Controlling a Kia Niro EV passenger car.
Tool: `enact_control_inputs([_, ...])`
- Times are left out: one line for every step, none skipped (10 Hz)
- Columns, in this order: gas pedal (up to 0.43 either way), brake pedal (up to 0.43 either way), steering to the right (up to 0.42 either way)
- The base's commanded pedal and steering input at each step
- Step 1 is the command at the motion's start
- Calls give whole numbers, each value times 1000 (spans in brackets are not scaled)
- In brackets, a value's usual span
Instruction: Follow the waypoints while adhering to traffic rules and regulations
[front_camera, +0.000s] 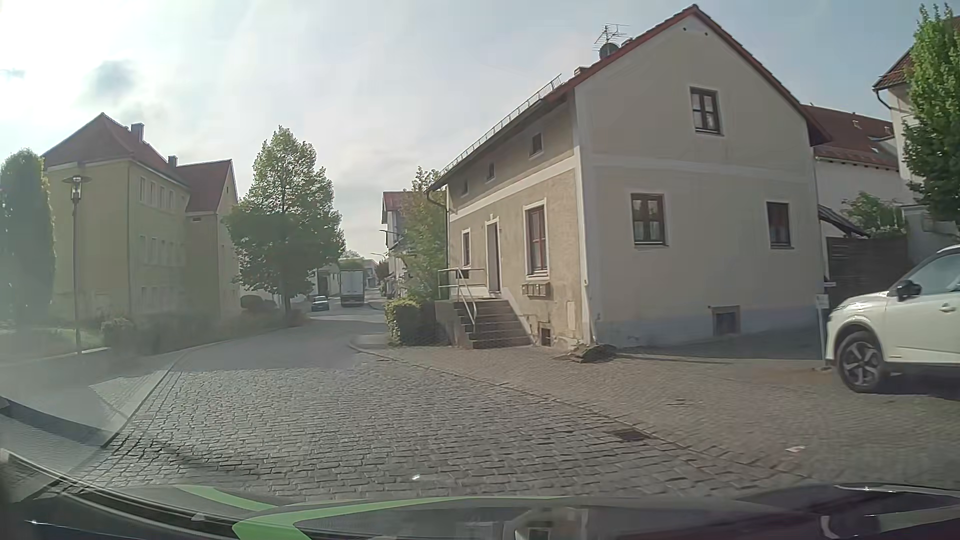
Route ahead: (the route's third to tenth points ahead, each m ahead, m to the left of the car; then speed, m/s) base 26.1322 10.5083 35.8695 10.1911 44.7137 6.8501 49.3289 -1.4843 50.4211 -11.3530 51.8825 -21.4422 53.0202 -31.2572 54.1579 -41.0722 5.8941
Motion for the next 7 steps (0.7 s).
enact_control_inputs([47, 0, -220])
enact_control_inputs([47, 0, -218])
enact_control_inputs([47, 0, -218])
enact_control_inputs([39, 0, -217])
enact_control_inputs([39, 0, -217])
enact_control_inputs([28, 0, -210])
enact_control_inputs([28, 0, -202])
